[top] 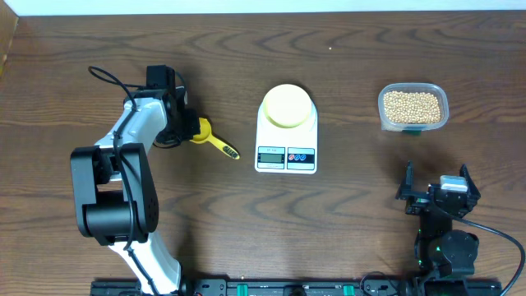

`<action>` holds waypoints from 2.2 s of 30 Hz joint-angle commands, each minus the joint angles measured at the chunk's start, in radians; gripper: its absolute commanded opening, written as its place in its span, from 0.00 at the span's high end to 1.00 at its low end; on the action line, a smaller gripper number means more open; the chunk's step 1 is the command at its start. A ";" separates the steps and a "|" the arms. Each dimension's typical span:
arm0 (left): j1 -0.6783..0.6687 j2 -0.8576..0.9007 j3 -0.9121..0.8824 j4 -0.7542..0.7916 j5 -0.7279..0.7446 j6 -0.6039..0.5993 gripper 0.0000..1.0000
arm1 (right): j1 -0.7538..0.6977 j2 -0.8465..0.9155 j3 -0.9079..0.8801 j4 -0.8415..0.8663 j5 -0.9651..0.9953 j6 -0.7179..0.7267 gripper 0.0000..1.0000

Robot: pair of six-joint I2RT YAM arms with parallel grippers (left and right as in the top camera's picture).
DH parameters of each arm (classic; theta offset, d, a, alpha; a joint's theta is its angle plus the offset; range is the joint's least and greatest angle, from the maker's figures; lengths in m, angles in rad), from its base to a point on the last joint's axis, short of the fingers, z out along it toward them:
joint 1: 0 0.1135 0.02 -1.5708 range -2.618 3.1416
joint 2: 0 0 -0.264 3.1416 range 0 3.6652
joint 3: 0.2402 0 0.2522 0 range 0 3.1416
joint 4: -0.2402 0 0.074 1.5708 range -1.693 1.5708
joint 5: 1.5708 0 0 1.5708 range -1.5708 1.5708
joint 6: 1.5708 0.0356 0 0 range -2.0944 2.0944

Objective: Scoop item into bowl and weigh 50g on scale
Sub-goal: 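Lift the yellow scoop with the left gripper and rotate it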

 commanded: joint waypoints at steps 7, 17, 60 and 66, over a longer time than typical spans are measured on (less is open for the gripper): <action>0.001 0.004 0.014 0.016 -0.005 -0.034 0.93 | 0.003 -0.005 -0.001 -0.003 0.014 0.011 0.01; 0.001 -0.124 0.019 -0.020 -0.001 -0.062 0.92 | 0.003 -0.005 -0.001 -0.003 0.014 0.011 0.01; 0.003 -0.147 0.019 -0.064 -0.013 -0.051 0.92 | 0.003 -0.005 -0.001 -0.003 0.015 0.011 0.01; 0.003 -0.147 0.019 -0.062 -0.002 -0.055 0.92 | 0.003 -0.005 -0.001 -0.003 0.015 0.011 0.01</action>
